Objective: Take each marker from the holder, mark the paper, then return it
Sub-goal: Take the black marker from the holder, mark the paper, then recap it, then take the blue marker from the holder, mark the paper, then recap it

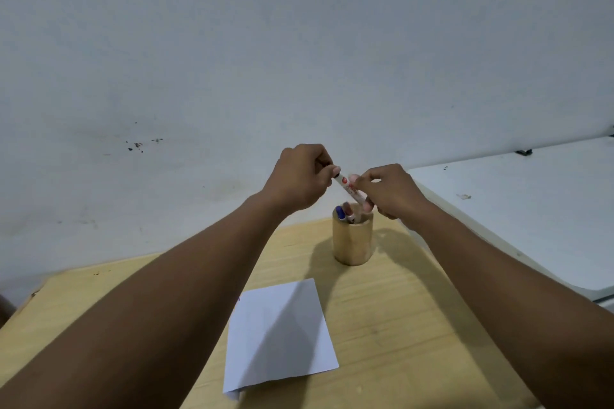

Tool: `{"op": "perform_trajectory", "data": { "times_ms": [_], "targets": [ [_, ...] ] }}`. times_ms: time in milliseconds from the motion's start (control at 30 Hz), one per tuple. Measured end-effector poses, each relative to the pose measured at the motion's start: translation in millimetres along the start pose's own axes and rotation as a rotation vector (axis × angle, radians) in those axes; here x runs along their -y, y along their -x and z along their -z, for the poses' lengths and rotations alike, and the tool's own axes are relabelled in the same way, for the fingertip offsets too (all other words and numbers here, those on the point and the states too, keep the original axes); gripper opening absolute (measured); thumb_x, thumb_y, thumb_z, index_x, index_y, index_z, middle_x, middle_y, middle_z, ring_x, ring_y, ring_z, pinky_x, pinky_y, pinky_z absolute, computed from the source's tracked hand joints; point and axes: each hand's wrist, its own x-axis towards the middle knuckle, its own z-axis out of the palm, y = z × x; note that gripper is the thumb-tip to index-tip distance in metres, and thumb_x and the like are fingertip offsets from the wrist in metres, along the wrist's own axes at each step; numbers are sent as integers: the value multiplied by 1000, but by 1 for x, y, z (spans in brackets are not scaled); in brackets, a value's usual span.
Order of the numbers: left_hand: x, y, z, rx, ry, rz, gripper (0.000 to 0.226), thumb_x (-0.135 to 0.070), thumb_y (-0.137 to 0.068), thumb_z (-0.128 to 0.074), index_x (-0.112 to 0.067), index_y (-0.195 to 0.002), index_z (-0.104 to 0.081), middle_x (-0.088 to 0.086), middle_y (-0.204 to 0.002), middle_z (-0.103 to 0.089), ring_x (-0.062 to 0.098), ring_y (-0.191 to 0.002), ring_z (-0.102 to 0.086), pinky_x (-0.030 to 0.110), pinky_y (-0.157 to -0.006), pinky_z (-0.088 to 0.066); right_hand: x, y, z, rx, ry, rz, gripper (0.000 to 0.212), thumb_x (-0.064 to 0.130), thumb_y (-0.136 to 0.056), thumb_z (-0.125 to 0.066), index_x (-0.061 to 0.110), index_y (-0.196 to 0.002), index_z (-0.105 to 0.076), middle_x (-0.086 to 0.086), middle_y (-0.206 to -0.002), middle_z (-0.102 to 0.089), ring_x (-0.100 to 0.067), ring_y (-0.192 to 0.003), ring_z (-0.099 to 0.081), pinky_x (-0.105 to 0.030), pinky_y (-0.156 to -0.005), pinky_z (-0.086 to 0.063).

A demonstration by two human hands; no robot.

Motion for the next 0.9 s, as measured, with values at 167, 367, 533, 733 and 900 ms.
{"op": "perform_trajectory", "data": {
  "times_ms": [167,367,533,733,900],
  "targets": [
    [6,-1,-23,43,-38,-4,17,-27,-93,-70,-12,-91,-76,-3,-72,-75,14,-73,-69,32,-73,-54,-21,-6,-7,58,56,-15,25,16,-90,-55,15,-82,-79,-13,-68,-75,-14,-46,-55,-25,-44,-38],
    [15,1,-36,178,-16,37,28,-39,-91,-71,-14,-89,-82,-8,-62,-65,1,-56,-54,11,-51,-35,-44,-5,-16,105,212,-24,42,19,-91,-55,20,-51,-67,1,-56,-54,-14,-53,-43,-24,-49,-33],
    [25,-1,-36,218,-12,140,33,-14,-95,-50,-13,-114,-77,2,-104,-72,14,-95,-62,15,-71,-43,-51,-9,-15,80,236,-22,36,18,-95,-55,8,-62,-66,-3,-58,-52,-16,-54,-42,-23,-47,-30],
    [48,-2,-54,275,-183,58,32,-10,-91,-64,-22,-119,-74,1,-114,-73,19,-102,-64,28,-88,-49,-56,-13,-14,65,226,-11,24,9,-91,-56,13,-79,-77,6,-75,-64,-12,-68,-55,-16,-51,-35],
    [46,-5,-58,199,-204,34,10,-19,-90,-70,-20,-98,-77,-2,-95,-77,18,-85,-68,35,-77,-57,-53,-11,-8,9,203,14,28,10,-93,-55,17,-107,-78,3,-94,-67,-3,-72,-55,-14,-56,-36]
  ]
}}
